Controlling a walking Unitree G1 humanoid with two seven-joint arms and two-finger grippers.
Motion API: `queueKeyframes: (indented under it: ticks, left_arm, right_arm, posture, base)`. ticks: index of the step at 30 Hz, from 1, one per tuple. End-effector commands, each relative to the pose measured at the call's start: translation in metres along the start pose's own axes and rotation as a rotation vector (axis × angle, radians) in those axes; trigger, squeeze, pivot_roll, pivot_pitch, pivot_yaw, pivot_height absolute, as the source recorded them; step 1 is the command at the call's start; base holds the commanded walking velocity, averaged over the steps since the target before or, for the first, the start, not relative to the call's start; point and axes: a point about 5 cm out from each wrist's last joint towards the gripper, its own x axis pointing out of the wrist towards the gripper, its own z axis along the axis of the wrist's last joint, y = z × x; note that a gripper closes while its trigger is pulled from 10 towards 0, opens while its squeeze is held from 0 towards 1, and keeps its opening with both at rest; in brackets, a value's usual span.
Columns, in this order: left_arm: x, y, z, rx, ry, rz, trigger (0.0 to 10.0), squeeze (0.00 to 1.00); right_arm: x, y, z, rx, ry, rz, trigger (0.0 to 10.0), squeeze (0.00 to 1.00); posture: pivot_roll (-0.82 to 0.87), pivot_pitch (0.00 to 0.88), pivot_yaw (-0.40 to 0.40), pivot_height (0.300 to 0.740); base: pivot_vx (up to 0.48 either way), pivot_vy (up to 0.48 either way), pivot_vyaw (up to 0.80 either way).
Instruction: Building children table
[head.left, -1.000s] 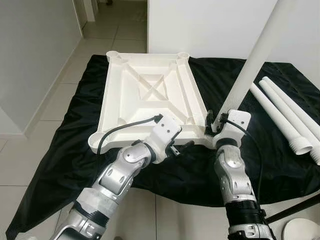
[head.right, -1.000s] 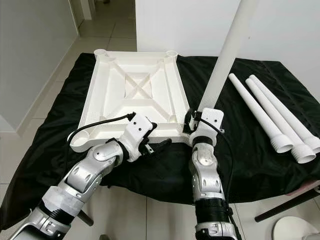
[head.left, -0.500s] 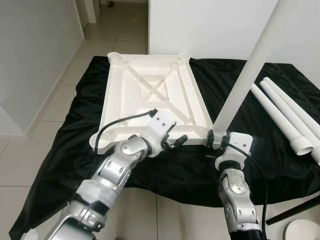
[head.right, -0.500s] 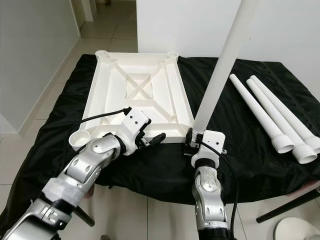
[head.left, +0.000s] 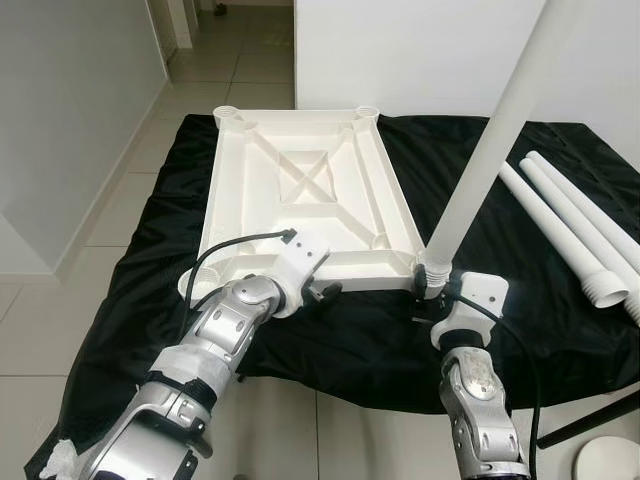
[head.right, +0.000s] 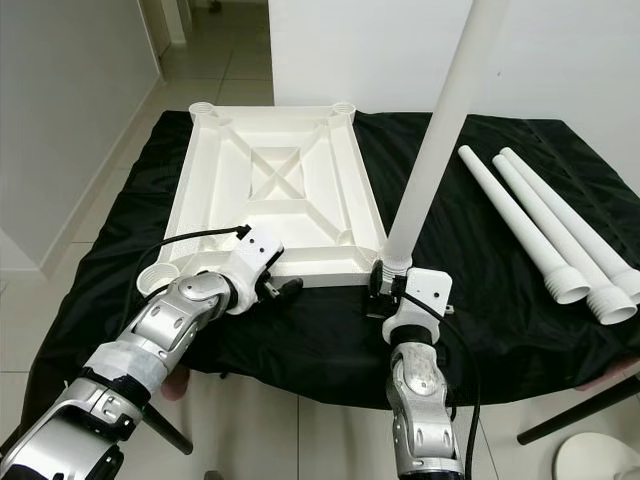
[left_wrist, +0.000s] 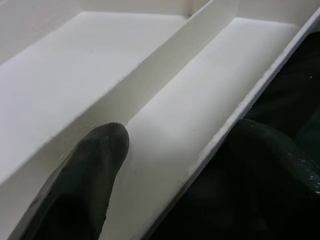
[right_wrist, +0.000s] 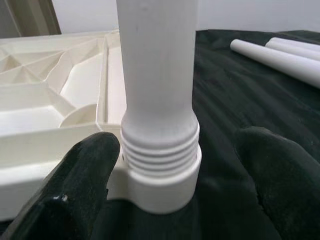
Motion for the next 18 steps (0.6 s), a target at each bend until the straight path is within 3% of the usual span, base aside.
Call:
queueKeyframes:
  ticks: [1,11,13,18]
  left_arm:
    - [-0.0015,0.0148,-0.0039,0.002,0.036,0.177,10.0,0.00]
    - [-0.0011,0.0189,-0.0112,0.029,0.076,0.204,10.0,0.00]
    - [-0.0006,0.0179,-0.0111,0.035,0.077,0.191,0.0,0.00]
    - [0.0014,0.0154,-0.0090,0.033,0.071,0.162,0.0,0.00]
  right_arm:
    - [-0.0024,0.0011,-0.0003,0.006,0.004,0.007,10.0,0.00]
    - [-0.0028,0.0046,-0.0004,0.009,0.012,0.017,10.0,0.00]
    - [-0.0008,0.0028,0.0008,0.005,0.007,0.013,10.0,0.00]
    - [0.0031,0.0003,0.0032,-0.005,-0.003,0.009,10.0,0.00]
  posture:
    - [-0.05,0.034,0.033,0.740]
    - [-0.05,0.038,0.031,0.740]
    - [-0.06,0.034,0.033,0.740]
    - [-0.06,0.027,0.038,0.740]
  base:
    - [0.000,0.000,0.00]
    - [0.000,0.000,0.00]
    - [0.000,0.000,0.00]
    - [0.000,0.000,0.00]
